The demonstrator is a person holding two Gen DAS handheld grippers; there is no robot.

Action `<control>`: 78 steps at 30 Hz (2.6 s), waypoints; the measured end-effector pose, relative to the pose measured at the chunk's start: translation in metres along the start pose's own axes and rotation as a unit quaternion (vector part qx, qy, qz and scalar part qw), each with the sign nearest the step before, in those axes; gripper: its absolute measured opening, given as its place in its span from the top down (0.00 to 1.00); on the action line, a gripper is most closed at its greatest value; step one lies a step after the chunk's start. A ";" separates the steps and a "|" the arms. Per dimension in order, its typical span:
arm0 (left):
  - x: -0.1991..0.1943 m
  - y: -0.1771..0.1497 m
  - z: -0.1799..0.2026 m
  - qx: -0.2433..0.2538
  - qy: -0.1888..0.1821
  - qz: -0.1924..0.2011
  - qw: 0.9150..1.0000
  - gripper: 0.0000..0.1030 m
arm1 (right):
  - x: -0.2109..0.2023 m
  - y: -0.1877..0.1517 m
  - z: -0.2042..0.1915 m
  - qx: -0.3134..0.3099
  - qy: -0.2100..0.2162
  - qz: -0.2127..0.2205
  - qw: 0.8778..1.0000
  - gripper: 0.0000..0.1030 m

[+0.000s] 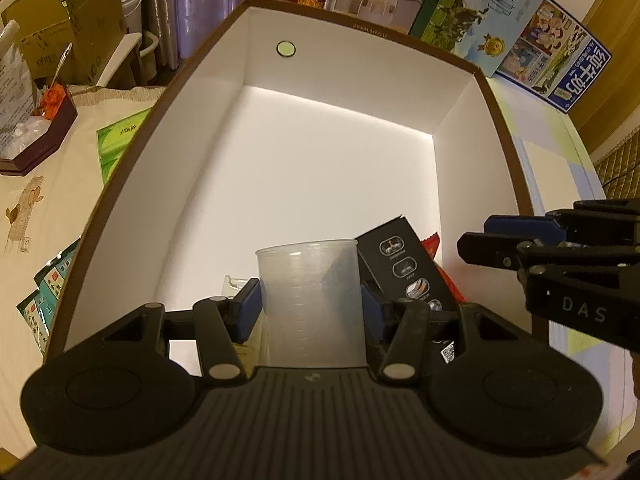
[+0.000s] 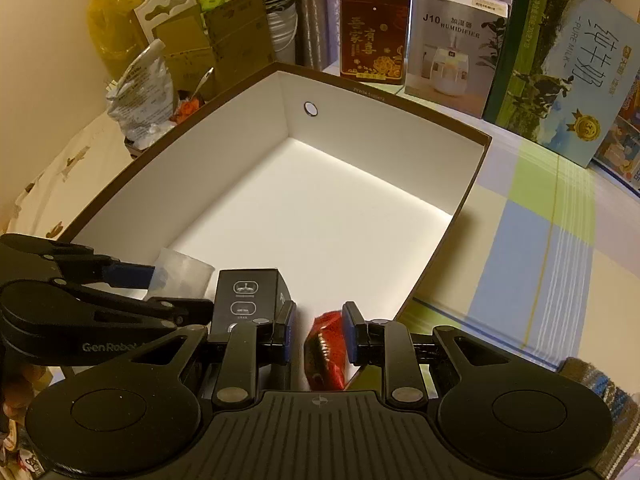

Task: Organize objects
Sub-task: 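Carry the clear cup and red packet with both tools into the cardboard box, then release the clear cup with the left tool while the right tool releases the red packet, then withdraw both tools from the box toward the knitted pouch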

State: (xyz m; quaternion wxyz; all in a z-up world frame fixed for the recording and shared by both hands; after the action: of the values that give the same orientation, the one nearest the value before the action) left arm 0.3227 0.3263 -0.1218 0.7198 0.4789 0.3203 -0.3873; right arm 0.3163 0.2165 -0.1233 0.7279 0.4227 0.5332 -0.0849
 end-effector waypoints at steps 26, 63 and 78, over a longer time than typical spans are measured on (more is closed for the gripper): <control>-0.036 -0.005 0.003 0.015 0.022 0.012 1.000 0.21 | -0.034 -0.009 -0.009 -0.014 0.026 0.042 0.999 0.21; -0.096 -0.061 0.083 0.040 0.031 0.050 0.997 0.18 | -0.120 -0.080 0.023 0.056 0.047 0.072 0.995 0.08; -0.089 -0.088 0.150 0.052 0.013 0.041 0.998 0.17 | -0.151 -0.127 0.072 0.086 0.046 0.065 0.993 0.08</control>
State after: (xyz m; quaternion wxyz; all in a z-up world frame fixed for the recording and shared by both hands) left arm 0.2160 0.1867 -0.0368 0.7051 0.5334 0.2893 -0.3669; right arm 0.2314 0.0365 -0.0570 0.6677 0.5211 0.5278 -0.0634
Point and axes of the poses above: each gripper's, at about its wrist camera, not at the fingertips, and x roughly the way its jaws point, z to its right, y to its top, the point moved 3 cm from there along x, roughly the way its jaws point, and after that the axes turned 12 degrees about -y, right-handed, at the moved point
